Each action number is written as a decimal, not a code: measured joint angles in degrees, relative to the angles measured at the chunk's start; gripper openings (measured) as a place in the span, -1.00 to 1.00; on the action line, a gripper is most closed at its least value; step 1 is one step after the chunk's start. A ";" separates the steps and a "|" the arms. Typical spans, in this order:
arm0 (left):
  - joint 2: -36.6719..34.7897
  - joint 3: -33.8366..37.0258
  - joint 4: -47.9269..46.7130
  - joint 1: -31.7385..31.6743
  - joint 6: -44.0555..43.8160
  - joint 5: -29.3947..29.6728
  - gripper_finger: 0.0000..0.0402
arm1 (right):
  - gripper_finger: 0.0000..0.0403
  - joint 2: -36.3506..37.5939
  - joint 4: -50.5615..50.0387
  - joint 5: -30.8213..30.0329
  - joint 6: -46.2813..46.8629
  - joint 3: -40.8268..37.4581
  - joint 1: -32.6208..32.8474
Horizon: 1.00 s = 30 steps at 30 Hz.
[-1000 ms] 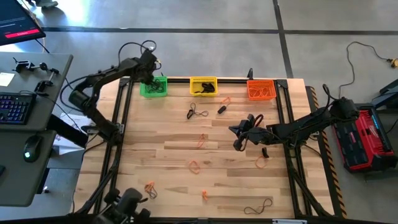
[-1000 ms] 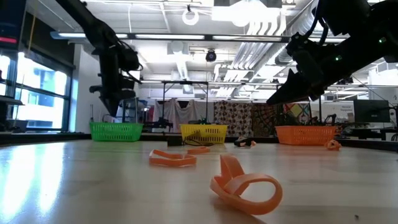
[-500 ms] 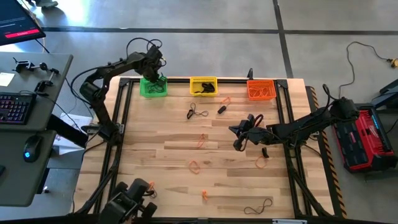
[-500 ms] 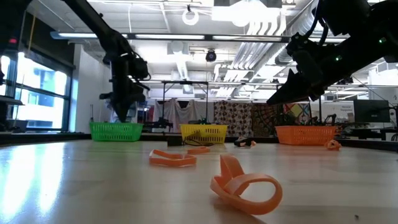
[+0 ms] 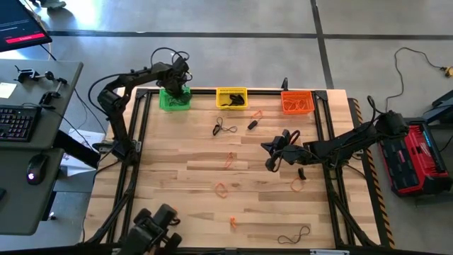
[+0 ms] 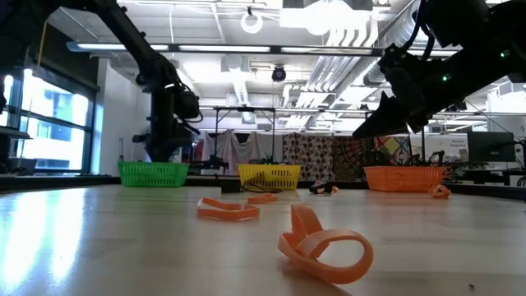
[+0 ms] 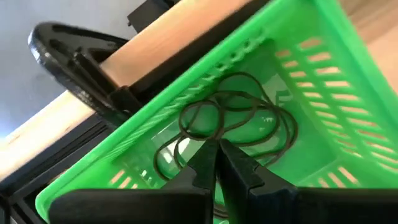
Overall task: Sort rubber bands into baskets
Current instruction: Put the purple rubber band into the green bin, then put the orange rubber band into the orange bin
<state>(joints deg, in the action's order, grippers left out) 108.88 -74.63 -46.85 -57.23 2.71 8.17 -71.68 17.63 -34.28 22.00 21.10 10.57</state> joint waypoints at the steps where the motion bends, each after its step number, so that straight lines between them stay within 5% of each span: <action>1: 0.00 0.00 0.01 0.34 0.54 0.36 -0.94 | -1.00 0.00 -0.02 0.00 0.02 0.00 -0.02; 18: -2.15 0.00 1.14 4.71 5.20 5.06 -0.42 | -1.00 0.00 -1.95 -0.02 0.04 0.00 0.00; 30: -13.99 4.57 10.39 6.21 2.48 5.35 -0.39 | -1.00 0.00 -1.99 -0.04 -0.03 0.00 -0.02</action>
<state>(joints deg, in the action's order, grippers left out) 94.89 -70.06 -36.47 -51.03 5.20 13.52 -71.68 15.64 -34.32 21.97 21.10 10.55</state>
